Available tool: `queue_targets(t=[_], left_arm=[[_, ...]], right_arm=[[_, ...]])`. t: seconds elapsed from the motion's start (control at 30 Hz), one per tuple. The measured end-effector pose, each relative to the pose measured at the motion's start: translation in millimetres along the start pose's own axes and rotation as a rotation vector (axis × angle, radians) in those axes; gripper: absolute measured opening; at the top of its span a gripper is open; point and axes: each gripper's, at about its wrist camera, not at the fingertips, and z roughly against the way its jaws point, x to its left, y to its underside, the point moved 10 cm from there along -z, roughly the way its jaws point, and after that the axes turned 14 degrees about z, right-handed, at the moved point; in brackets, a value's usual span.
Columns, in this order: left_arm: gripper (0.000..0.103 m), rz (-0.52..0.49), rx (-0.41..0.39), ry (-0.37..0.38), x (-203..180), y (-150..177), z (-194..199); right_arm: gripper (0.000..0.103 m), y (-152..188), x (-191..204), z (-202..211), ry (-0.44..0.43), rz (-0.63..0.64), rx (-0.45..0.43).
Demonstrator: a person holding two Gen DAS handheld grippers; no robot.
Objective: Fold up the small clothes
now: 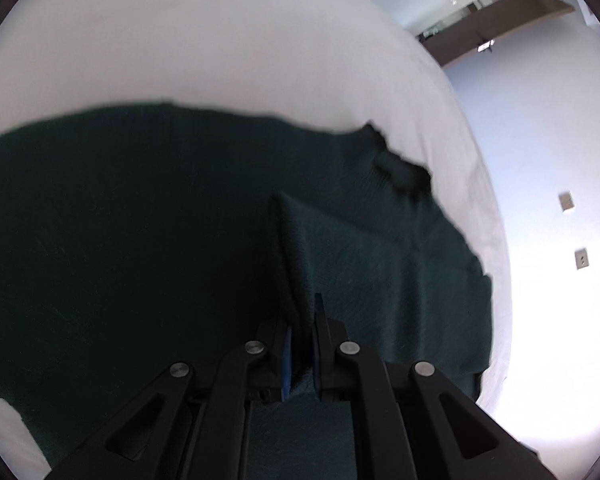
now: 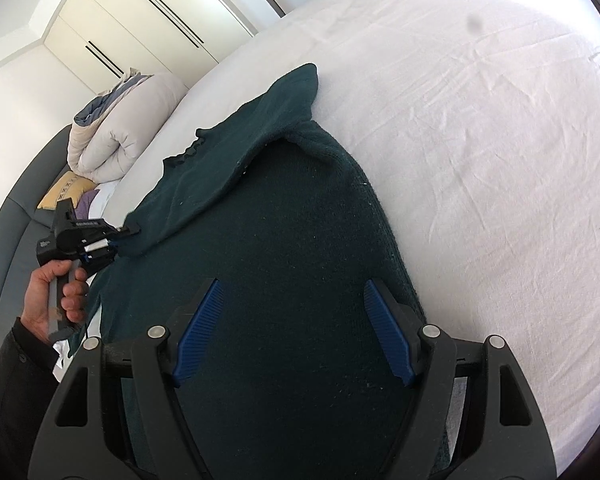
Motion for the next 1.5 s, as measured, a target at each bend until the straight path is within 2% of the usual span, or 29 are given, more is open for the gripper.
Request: queue_targets(t=[0.13, 0.27, 0.4, 0.57, 0.73, 0.87, 0.97, 1.03, 1.13, 1.2, 1.37, 1.43, 1.5], left_arm=[[0.008, 0.027, -0.005, 0.032, 7, -3, 6], [0.008, -0.004, -0.042, 0.027, 4, -7, 15], [0.008, -0.029, -0.097, 0.055, -5, -11, 28], [0.008, -0.020, -0.091, 0.041, 7, -2, 24], [0.011, 0.044, -0.073, 0.085, 20, 3, 19], [0.014, 0.019, -0.070, 0.074, 18, 3, 22], [0.016, 0.021, -0.069, 0.078, 18, 1, 23], [0.016, 0.003, -0.079, 0.066, 17, 0, 20], [0.016, -0.034, -0.096, 0.046, 14, 1, 17], [0.016, -0.041, -0.098, 0.045, 13, 0, 17], [0.016, -0.045, -0.101, 0.072, 13, -3, 13], [0.016, -0.056, -0.103, 0.081, 13, -3, 13], [0.016, -0.064, -0.106, 0.087, 13, -4, 12]], right_arm=[[0.072, -7, -3, 2, -0.006, -0.026, 0.013], [0.072, -10, -7, -1, -0.014, -0.036, 0.020], [0.073, -7, -3, -3, 0.022, 0.008, 0.017], [0.074, -7, -2, -5, 0.038, 0.023, 0.021], [0.074, -10, -2, -1, 0.025, -0.002, 0.034], [0.074, -45, -1, 15, -0.053, -0.057, -0.014], [0.074, -92, 0, 24, -0.159, -0.085, -0.076], [0.075, -127, 1, 11, -0.274, -0.115, -0.075], [0.075, -162, -8, -18, -0.313, -0.150, -0.061], [0.075, -182, -16, -50, -0.373, -0.213, -0.022], [0.075, -206, -50, -114, -0.379, -0.369, 0.013], [0.075, -205, -58, -134, -0.411, -0.431, 0.037], [0.072, -199, -62, -141, -0.401, -0.437, 0.049]])
